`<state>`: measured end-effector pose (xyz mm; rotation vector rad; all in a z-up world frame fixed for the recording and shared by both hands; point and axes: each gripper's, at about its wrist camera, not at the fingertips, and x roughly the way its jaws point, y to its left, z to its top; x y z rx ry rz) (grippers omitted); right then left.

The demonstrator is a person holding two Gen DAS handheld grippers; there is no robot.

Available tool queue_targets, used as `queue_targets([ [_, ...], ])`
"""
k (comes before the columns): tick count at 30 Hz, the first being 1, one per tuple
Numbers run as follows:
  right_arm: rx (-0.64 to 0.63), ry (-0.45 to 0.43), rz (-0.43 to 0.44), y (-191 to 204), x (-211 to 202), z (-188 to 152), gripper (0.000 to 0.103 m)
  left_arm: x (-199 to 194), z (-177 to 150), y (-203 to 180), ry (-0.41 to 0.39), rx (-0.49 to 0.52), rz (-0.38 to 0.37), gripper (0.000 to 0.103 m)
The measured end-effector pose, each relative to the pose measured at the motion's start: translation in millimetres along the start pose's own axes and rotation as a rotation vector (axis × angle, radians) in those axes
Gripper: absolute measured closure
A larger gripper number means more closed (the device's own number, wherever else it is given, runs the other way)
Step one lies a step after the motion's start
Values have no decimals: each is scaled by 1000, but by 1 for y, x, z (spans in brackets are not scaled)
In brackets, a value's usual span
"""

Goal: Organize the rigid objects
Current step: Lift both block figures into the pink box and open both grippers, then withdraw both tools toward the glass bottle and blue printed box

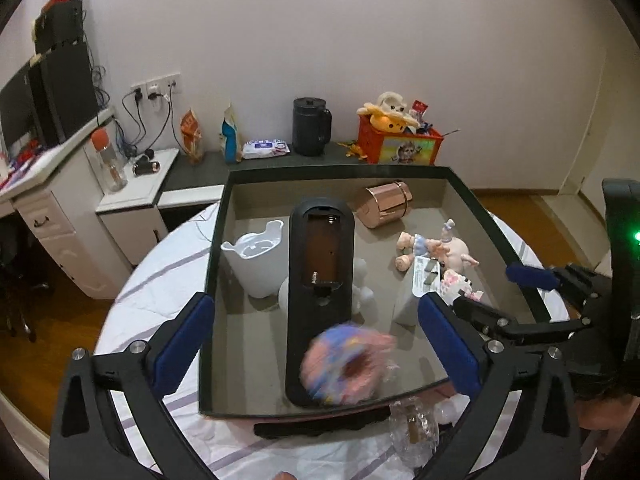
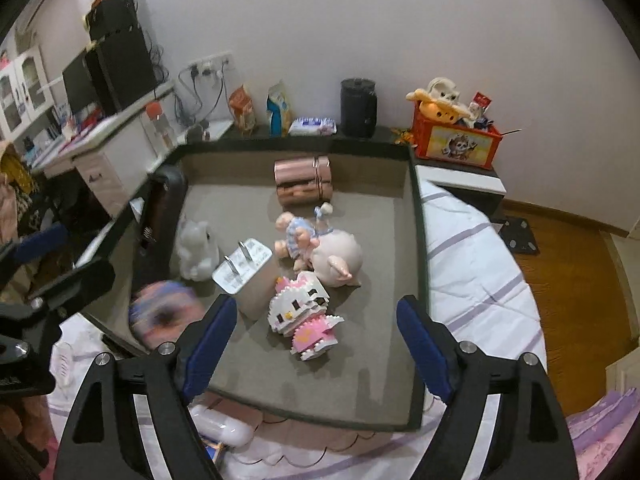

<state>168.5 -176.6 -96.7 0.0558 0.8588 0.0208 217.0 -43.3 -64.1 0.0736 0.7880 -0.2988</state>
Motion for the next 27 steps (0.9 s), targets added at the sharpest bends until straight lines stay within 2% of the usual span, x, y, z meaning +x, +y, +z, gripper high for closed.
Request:
queue_targets([
  [3,20,-46,-10,-1,-24,-2,16,-15,-3,4,-14,-11,22,0],
  [7,32,-104,1,1,-55,-9,16,-41,-11,13,-43,-57,8,0],
  [14,35,-169,16,13,-106,-44,16,-82,-46,23,-57,-99,2,0],
  [21,89,-149,33,15,-128,-98,16,-99,-93,28,-17,-145,59,0],
  [27,127,-48,24,11,-113,-139,16,-109,-139,28,23,-177,82,0],
])
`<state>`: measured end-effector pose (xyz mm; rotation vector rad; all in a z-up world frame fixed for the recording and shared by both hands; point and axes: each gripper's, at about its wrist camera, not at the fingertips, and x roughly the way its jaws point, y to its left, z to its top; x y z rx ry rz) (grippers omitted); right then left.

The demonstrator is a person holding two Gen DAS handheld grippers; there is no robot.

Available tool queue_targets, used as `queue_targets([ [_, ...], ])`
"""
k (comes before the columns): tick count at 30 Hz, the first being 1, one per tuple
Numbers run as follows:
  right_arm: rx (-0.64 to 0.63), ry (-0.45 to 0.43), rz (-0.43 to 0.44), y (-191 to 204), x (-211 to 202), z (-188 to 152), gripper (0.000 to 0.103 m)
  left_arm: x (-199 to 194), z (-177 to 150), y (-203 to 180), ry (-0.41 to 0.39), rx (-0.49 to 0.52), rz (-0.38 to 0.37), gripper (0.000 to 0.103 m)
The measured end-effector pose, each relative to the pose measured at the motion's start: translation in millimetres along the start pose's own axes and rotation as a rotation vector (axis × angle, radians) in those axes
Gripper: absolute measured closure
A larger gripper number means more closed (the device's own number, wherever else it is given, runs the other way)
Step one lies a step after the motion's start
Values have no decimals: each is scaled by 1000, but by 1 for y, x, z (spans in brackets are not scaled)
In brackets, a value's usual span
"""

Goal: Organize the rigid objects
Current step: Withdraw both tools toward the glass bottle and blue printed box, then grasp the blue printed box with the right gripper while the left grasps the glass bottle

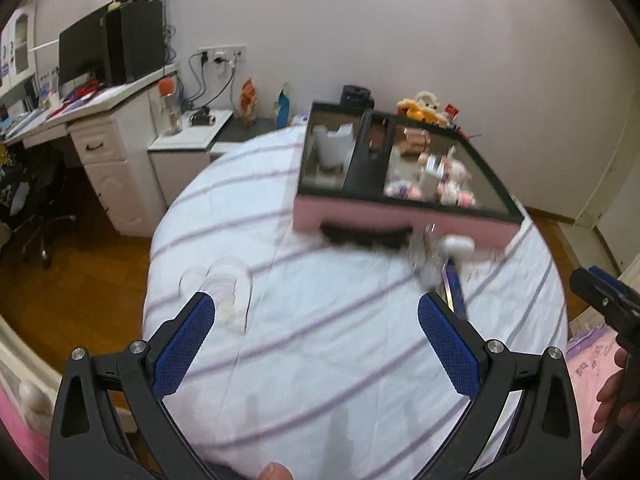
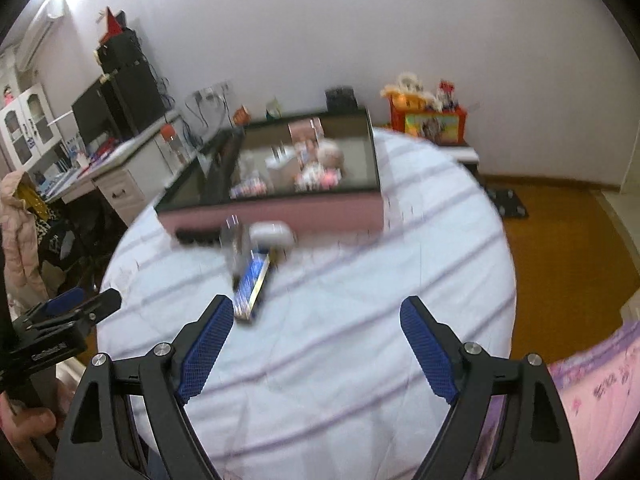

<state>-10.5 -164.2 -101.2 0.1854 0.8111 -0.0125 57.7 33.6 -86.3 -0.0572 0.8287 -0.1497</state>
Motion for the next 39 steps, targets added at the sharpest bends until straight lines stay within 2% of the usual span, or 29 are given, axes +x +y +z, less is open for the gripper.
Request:
queue_targets([
  [6,-2,30,1,3,5,-12,16,4,-26,3,63,-3,3,0],
  [18,-45,49,6,19,18,-7,16,0,-25,9,51,-14,5,0],
  [29,-60,130,45,42,74,4,16,14,-23,12,75,-26,6,0],
  [33,-76,159,19,50,96,5,17,19,-20,13,83,-26,8,0],
  [35,-86,163,-12,51,102,3,28,23,-18,11,88,-20,9,0],
  [39,-130,137,-53,51,102,1,43,30,-16,9,98,-13,9,0],
])
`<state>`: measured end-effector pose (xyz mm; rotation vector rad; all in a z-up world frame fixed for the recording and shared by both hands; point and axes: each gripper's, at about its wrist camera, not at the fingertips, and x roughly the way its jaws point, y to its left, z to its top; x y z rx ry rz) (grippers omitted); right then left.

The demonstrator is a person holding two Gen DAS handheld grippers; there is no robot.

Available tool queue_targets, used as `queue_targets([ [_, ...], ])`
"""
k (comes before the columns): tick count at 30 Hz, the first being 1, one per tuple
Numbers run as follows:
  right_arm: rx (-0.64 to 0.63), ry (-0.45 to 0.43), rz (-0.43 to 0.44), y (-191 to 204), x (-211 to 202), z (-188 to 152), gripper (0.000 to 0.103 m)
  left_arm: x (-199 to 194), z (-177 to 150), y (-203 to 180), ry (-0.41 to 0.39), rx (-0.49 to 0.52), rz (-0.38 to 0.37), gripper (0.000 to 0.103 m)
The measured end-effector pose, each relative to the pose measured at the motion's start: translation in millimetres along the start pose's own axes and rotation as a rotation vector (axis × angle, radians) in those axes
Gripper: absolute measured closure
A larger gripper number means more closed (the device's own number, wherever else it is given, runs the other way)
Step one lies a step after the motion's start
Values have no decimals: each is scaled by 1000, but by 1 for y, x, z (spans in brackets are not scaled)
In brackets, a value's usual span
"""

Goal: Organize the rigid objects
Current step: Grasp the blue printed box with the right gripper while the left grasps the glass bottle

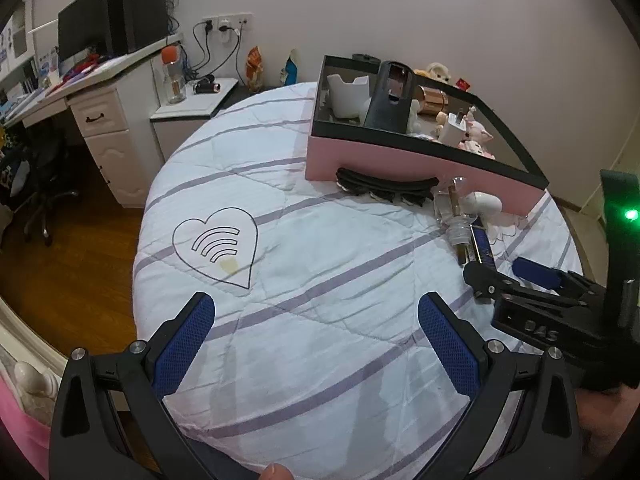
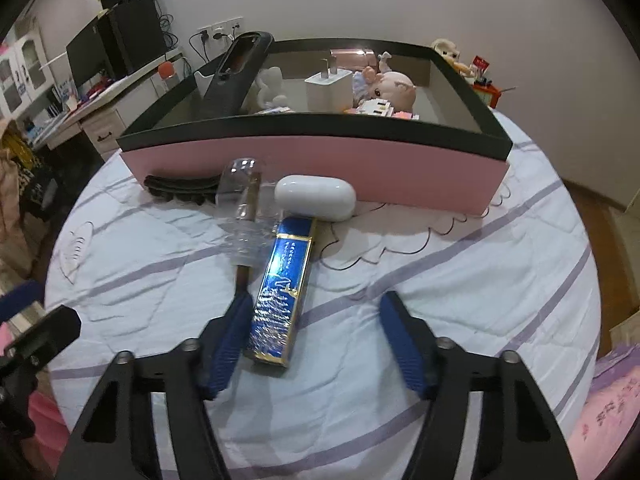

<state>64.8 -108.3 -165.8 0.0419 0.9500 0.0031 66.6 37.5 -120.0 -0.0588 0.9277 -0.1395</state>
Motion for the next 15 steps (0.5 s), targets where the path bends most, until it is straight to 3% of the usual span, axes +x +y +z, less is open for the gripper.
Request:
queue_targets([
  [4,-58,-19,-29,4,2,2,55,6,2,-3,12,4,-3,0],
  [7,-128,-34,-13,15,3,2,83,11,3,-7,20,10,-10,0],
  [9,-152,-37,-13,18,3,1,83,13,4,-11,24,17,-13,0],
  [15,-60,-36,33,-16,-12,-10,83,18,10,-25,17,44,-20,0],
])
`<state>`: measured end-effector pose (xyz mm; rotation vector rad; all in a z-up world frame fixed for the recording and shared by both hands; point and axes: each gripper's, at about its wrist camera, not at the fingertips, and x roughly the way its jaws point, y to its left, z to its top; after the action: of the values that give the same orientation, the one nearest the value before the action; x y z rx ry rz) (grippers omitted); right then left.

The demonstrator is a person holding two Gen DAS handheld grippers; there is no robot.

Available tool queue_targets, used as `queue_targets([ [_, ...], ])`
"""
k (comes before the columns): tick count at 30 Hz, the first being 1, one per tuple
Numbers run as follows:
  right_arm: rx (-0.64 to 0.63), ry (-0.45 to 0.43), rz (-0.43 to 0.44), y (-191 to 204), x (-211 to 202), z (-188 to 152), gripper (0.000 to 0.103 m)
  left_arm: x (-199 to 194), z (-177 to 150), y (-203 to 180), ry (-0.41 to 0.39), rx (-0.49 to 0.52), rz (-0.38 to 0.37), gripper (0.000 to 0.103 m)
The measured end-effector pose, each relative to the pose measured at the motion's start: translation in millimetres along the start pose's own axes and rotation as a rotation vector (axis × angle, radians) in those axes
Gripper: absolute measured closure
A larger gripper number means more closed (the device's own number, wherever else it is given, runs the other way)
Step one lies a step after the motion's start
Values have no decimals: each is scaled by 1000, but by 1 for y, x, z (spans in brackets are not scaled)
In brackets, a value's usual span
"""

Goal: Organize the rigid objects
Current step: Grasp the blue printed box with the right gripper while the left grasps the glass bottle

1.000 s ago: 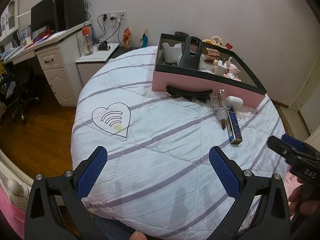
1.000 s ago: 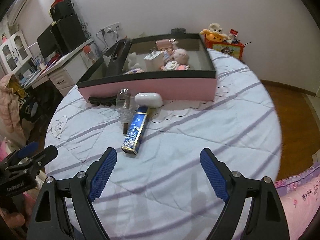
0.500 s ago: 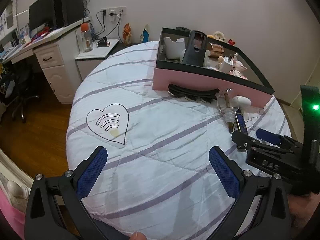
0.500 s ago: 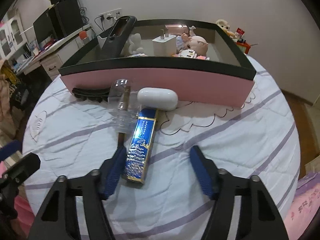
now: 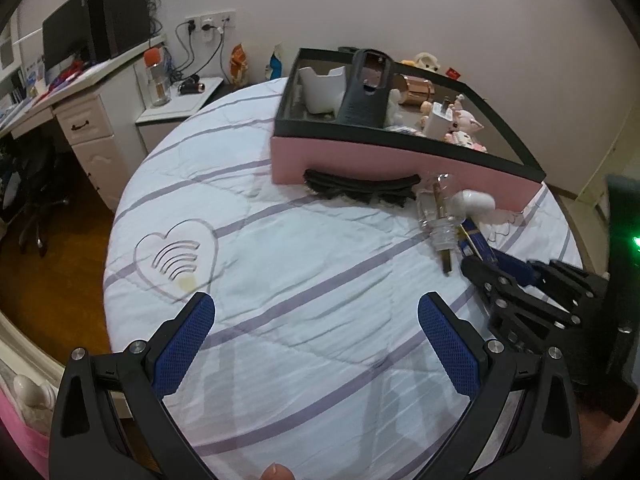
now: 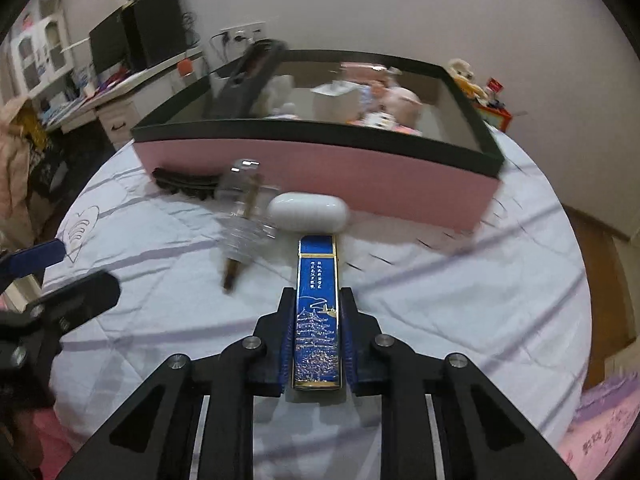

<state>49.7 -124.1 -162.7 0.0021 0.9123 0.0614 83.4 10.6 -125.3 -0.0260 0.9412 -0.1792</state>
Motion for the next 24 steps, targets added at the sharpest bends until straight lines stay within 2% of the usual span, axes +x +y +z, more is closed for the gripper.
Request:
queue_targets([
  [6,31,-1,-9,-23,-7,-6,83,16,13,-31,4,51,-57,0],
  [11,36,-4,8,-26,-2,-4,83,39,26,-56,16,87,-54,0],
  [18,42,-13,29,-32,-2,-6,83,64,47,-66,0,47,-55,1],
  [22,42,-14,32,-33,-2,-6,83,75,51,-58,6,-32,-92,19],
  [24,44,-14,32,-33,-2,-6,83,76,51,-55,9,-49,-104,20],
])
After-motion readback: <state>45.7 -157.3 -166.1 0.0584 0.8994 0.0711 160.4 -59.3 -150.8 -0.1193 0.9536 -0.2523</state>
